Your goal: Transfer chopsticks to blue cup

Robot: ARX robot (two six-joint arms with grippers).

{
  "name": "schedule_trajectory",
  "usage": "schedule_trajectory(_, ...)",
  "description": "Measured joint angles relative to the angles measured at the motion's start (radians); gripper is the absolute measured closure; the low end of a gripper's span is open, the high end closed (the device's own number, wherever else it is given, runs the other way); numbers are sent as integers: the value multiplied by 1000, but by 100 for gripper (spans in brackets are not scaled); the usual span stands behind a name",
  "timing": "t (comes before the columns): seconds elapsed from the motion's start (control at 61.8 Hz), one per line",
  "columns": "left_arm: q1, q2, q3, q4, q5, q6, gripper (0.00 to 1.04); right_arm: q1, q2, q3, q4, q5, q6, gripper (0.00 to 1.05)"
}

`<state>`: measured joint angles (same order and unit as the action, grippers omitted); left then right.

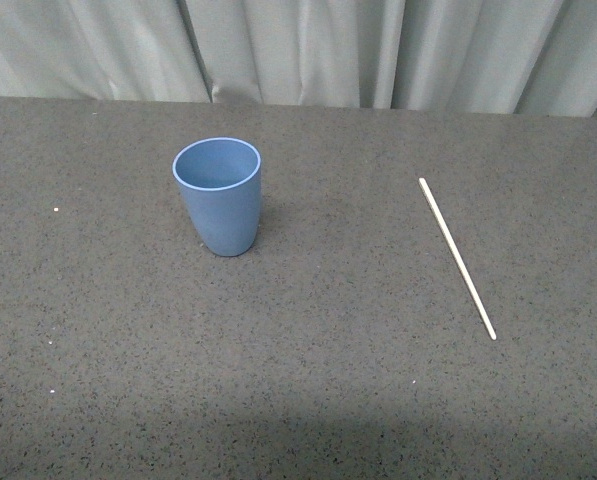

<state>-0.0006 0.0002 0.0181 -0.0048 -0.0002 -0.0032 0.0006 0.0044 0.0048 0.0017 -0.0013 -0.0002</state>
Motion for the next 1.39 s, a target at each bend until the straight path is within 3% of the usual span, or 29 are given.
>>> schedule_trajectory(0.713, 0, 0, 0, 0, 0, 0, 7, 0, 0, 0, 0, 0, 0, 9)
schedule_trajectory(0.761, 0, 0, 0, 0, 0, 0, 7, 14, 14, 5, -15, 40, -29, 9)
schedule_trajectory(0.794, 0, 0, 0, 0, 0, 0, 7, 32, 70, 18, -3, 110, -92, 9)
schedule_trajectory(0.842, 0, 0, 0, 0, -1, 0, 7, 33, 166, 39, 44, 103, -134, 9)
schedule_trajectory(0.972, 0, 0, 0, 0, 0, 0, 7, 28, 570, 186, 235, -24, -158, 9)
schedule_trajectory(1.053, 0, 0, 0, 0, 0, 0, 7, 38, 826, 317, 257, -77, -157, 9)
schedule_trajectory(1.182, 0, 0, 0, 0, 0, 0, 7, 55, 1225, 555, 150, -137, -145, 9)
schedule_trajectory(1.393, 0, 0, 0, 0, 0, 0, 7, 93, 1677, 919, -63, -137, -116, 9)
